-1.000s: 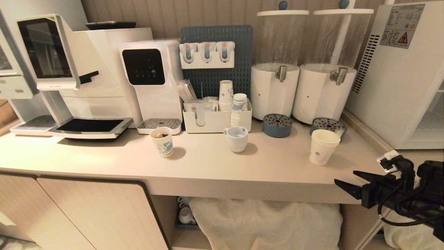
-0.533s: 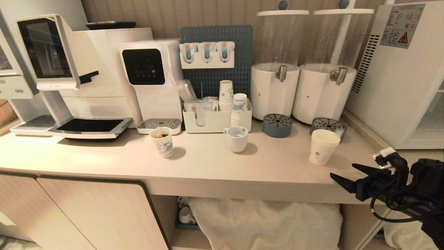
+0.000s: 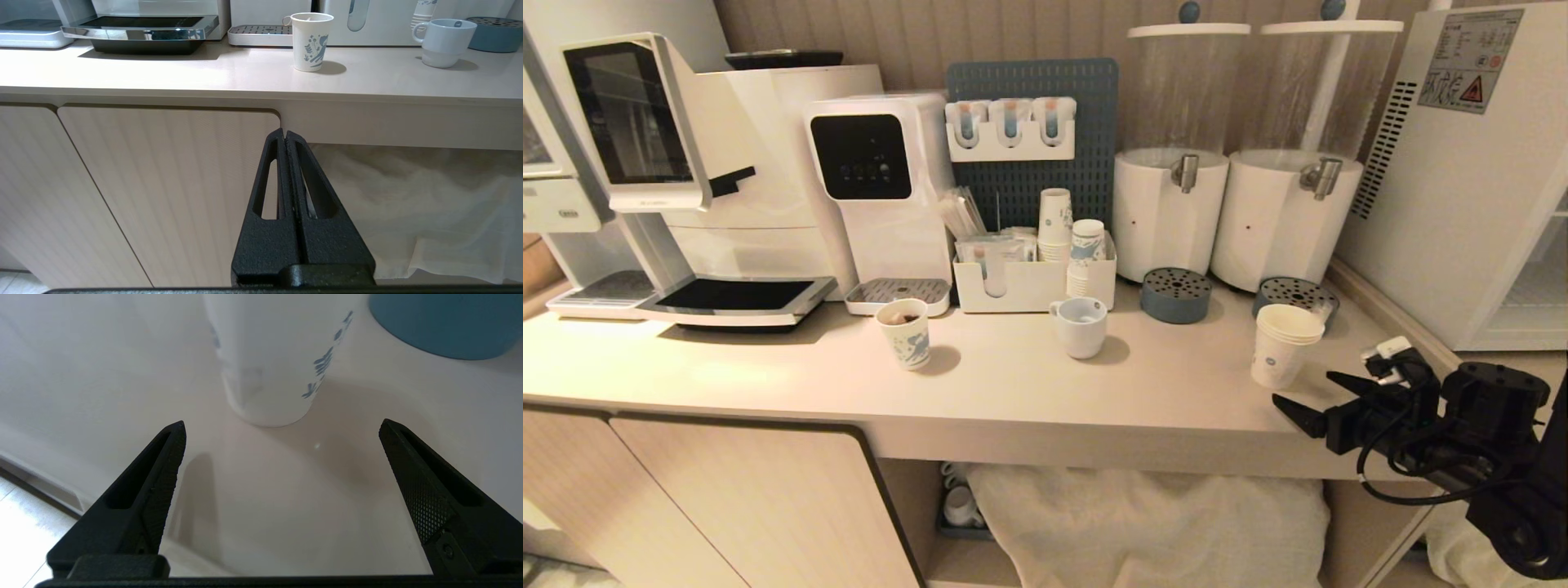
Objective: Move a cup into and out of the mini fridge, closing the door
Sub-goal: Put the paper cup in the freezer
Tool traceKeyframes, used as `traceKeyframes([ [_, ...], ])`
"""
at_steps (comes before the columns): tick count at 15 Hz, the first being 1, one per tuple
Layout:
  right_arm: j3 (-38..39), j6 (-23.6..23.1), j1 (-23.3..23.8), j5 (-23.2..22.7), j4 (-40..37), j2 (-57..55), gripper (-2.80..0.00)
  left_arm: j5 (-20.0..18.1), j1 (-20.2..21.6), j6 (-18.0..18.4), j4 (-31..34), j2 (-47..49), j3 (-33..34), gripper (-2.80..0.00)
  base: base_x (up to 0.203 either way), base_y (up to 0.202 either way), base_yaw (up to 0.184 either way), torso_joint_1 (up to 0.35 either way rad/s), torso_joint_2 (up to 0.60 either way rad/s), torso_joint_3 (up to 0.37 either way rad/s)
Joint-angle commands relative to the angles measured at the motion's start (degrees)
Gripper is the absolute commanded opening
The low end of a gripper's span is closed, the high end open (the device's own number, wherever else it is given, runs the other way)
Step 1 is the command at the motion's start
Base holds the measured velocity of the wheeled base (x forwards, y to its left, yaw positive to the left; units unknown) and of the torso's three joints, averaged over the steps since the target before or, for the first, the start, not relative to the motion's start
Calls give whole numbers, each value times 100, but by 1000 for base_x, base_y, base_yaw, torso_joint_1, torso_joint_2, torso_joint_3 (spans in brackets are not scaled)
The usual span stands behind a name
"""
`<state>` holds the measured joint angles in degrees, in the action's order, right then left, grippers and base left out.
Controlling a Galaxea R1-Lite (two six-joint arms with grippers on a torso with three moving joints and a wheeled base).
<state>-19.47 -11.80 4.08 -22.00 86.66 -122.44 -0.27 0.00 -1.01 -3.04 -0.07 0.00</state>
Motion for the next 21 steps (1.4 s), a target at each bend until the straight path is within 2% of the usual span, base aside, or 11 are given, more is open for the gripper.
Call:
traceKeyframes([
  [1, -128, -7, -118, 49, 17, 37, 0, 0, 0, -4, -4, 7, 97, -280, 0, 0, 0, 0, 0, 0],
  [7, -611, -7, -118, 91, -668, 317, 0, 0, 0, -4, -4, 7, 97, -280, 0, 0, 0, 0, 0, 0],
  [21, -1533, -7, -135, 93, -1351, -24, 0, 0, 0, -4, -4, 7, 97, -280, 0, 0, 0, 0, 0, 0],
])
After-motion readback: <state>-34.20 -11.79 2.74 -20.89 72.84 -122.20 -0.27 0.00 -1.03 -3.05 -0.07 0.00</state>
